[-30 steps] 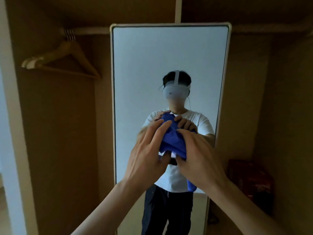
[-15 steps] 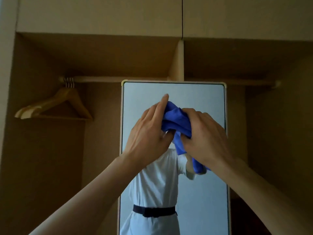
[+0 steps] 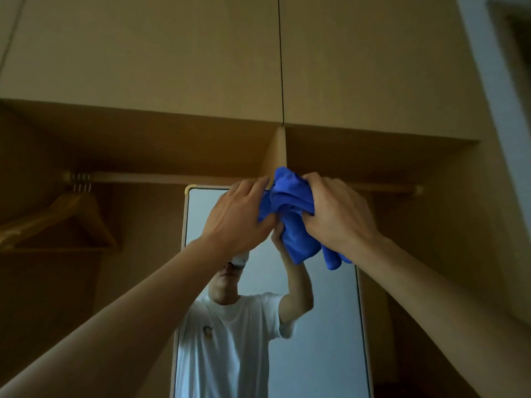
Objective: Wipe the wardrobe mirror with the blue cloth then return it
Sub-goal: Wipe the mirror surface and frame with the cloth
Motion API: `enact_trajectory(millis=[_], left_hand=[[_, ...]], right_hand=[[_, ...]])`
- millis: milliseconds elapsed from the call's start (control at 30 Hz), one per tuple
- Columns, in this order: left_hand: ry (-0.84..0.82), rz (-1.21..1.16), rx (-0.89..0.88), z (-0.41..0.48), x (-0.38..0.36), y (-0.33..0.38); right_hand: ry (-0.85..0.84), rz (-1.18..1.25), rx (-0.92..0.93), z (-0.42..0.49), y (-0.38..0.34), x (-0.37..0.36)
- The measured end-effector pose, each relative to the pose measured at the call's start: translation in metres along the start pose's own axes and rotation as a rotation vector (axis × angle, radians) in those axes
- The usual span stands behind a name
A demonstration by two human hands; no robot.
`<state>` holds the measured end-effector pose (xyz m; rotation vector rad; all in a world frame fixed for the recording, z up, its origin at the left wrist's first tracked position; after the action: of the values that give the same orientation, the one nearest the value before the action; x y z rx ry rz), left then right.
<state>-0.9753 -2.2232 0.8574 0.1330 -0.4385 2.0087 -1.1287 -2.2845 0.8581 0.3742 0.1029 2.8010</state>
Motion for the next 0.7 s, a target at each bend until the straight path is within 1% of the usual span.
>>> enact_trajectory(millis=[167, 300, 500, 700], left_hand=[[-0.089, 0.145, 0.026, 0.019, -0.016, -0.009], [-0.12, 0.265, 0.065, 0.029, -0.026, -0.009], [-0.142, 0.241, 0.115, 0.034, -0.033, 0.0], [-0.135, 0.199, 0.174, 0.03, -0.021, 0.005]], right_hand=[[0.013, -0.007, -0.007, 0.02, 0.017, 0.004], [0.018, 0.025, -0.062, 0.029, 0.041, 0.006], [0.037, 0.078, -0.097, 0.027, 0.068, 0.009], [0.044, 0.124, -0.068, 0.027, 0.069, 0.014]])
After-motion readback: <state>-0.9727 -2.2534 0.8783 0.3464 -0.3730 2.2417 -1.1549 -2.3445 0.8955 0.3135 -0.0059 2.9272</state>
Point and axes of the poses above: each hand's wrist, its own z-axis towards the middle knuckle, its own x-axis out of the back of the hand, y = z × x, the point moved 8 cm from there along z, towards the middle knuckle, and after that the axes turned 14 degrees about z, right-handed, at the moved point
